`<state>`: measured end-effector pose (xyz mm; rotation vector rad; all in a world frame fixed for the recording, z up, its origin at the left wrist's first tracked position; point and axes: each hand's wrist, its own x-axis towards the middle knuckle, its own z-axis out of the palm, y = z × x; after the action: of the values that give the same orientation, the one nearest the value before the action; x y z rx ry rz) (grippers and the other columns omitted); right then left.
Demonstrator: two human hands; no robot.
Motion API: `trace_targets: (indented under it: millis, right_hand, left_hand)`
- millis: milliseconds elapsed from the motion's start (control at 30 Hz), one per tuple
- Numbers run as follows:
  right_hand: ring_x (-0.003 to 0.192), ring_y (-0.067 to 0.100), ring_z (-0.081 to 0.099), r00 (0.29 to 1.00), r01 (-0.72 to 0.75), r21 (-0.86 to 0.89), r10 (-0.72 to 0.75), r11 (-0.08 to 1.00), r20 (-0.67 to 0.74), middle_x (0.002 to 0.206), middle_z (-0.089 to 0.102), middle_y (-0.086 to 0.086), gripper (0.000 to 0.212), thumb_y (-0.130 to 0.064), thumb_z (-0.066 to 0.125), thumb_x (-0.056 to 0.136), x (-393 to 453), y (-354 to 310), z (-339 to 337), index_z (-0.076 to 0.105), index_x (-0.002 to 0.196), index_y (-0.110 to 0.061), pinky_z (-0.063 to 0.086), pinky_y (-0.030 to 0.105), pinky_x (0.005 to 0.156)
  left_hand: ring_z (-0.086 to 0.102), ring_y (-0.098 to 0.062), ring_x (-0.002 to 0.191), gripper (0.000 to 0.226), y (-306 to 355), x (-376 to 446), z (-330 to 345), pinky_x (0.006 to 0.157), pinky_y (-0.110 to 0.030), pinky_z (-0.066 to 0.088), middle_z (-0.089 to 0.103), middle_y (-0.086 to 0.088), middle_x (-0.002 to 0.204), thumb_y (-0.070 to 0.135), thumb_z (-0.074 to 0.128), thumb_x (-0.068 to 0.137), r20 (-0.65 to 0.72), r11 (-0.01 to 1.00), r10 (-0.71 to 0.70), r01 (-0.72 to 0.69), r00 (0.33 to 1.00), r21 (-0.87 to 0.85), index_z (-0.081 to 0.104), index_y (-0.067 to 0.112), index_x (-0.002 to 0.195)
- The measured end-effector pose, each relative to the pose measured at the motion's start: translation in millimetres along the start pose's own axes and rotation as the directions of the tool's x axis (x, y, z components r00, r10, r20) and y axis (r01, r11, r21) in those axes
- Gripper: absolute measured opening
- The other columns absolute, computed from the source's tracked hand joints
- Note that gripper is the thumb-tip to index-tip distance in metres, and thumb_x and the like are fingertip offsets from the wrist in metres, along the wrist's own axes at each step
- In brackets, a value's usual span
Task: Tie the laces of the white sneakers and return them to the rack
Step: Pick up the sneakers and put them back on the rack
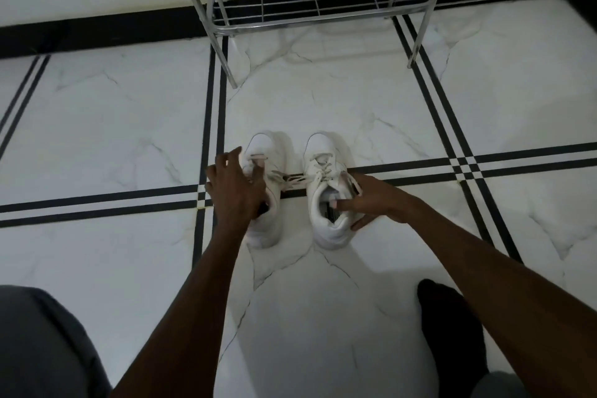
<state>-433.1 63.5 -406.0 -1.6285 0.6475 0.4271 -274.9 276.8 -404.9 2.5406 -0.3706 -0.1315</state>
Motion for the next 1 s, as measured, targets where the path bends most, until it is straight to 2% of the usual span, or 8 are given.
trace_targets:
  millis: [67, 167, 333, 400, 533, 633, 833, 1000]
  right_hand:
    - [0.091, 0.027, 0.075, 0.994, 0.002, -0.084, -0.011, 0.996, -0.110, 0.108, 0.073, 0.010, 0.044, -0.030, 0.078, 0.077, 9, 0, 10, 0.062, 0.118, -0.022, 0.064, 0.049, 0.069]
    - [0.087, 0.022, 0.074, 0.973, 0.003, -0.269, -0.065, 0.963, -0.222, 0.100, 0.074, 0.007, 0.041, -0.038, 0.070, 0.073, 17, -2, 20, 0.063, 0.110, -0.021, 0.063, 0.048, 0.075]
    - [0.085, 0.022, 0.072, 0.938, 0.027, -0.314, -0.133, 0.949, -0.321, 0.093, 0.074, 0.008, 0.031, -0.032, 0.070, 0.079, 21, -7, 29, 0.066, 0.103, -0.013, 0.063, 0.046, 0.076]
    - [0.088, 0.023, 0.070, 0.927, 0.042, -0.312, -0.154, 0.949, -0.342, 0.096, 0.072, 0.007, 0.034, -0.032, 0.072, 0.079, 22, -7, 30, 0.065, 0.105, -0.012, 0.062, 0.046, 0.077]
    - [0.088, 0.022, 0.068, 0.905, 0.067, -0.343, -0.202, 0.937, -0.375, 0.092, 0.070, 0.005, 0.023, -0.027, 0.072, 0.081, 24, -8, 30, 0.062, 0.095, -0.012, 0.058, 0.038, 0.073]
    - [0.085, 0.020, 0.063, 0.884, 0.081, -0.375, -0.240, 0.924, -0.401, 0.088, 0.065, 0.002, 0.019, -0.025, 0.072, 0.083, 22, -7, 30, 0.056, 0.089, -0.016, 0.044, 0.028, 0.071]
    - [0.086, 0.024, 0.069, 0.842, 0.130, -0.313, -0.272, 0.941, -0.466, 0.089, 0.072, 0.005, 0.024, -0.023, 0.071, 0.081, 20, 3, 23, 0.065, 0.102, -0.011, 0.058, 0.040, 0.076]
    - [0.083, 0.017, 0.070, 0.796, 0.187, -0.319, -0.334, 0.929, -0.504, 0.089, 0.074, -0.001, 0.032, -0.032, 0.073, 0.080, 25, -1, 2, 0.066, 0.108, -0.019, 0.056, 0.032, 0.073]
  left_hand:
    - [0.045, -0.039, 0.136, 0.063, -16, 0, -7, 0.109, -0.057, 0.039, 0.051, -0.016, 0.146, 0.057, 0.041, 0.096, 0.122, 0.981, -0.158, 0.170, 0.980, -0.092, 0.050, 0.014, 0.143]
    - [0.058, -0.038, 0.119, 0.074, -33, -7, -12, 0.101, -0.049, 0.047, 0.063, -0.022, 0.129, 0.058, 0.023, 0.092, 0.364, 0.982, -0.036, 0.101, 0.931, -0.161, 0.058, 0.005, 0.131]
    - [0.067, -0.027, 0.099, 0.008, -29, -8, -14, 0.086, -0.042, 0.057, 0.071, -0.002, 0.101, 0.031, 0.057, 0.099, 0.488, 0.927, -0.056, 0.227, 0.871, -0.299, 0.064, 0.028, 0.097]
    - [0.069, -0.023, 0.093, 0.023, -29, -12, -12, 0.072, -0.036, 0.059, 0.072, 0.000, 0.098, 0.023, 0.075, 0.086, 0.499, 0.915, -0.024, 0.220, 0.866, -0.339, 0.065, 0.028, 0.105]
    - [0.067, -0.027, 0.105, 0.071, -25, -20, -9, 0.073, -0.048, 0.065, 0.064, -0.006, 0.119, 0.023, 0.080, 0.080, 0.500, 0.861, -0.123, 0.343, 0.857, -0.375, 0.048, 0.025, 0.144]
    - [0.070, -0.028, 0.099, 0.070, -16, -26, -6, 0.067, -0.049, 0.065, 0.067, -0.008, 0.114, 0.032, 0.077, 0.078, 0.426, 0.873, -0.159, 0.328, 0.891, -0.361, 0.053, 0.024, 0.142]
    - [0.072, -0.019, 0.095, 0.062, -13, -26, 12, 0.082, -0.056, 0.061, 0.073, 0.007, 0.106, 0.048, 0.062, 0.073, 0.318, 0.907, -0.115, 0.230, 0.941, -0.353, 0.061, 0.036, 0.133]
    - [0.070, -0.018, 0.102, 0.069, 7, -15, 15, 0.080, -0.056, 0.061, 0.072, 0.003, 0.118, 0.053, 0.059, 0.076, 0.263, 0.908, -0.047, 0.150, 0.964, -0.391, 0.052, 0.038, 0.143]
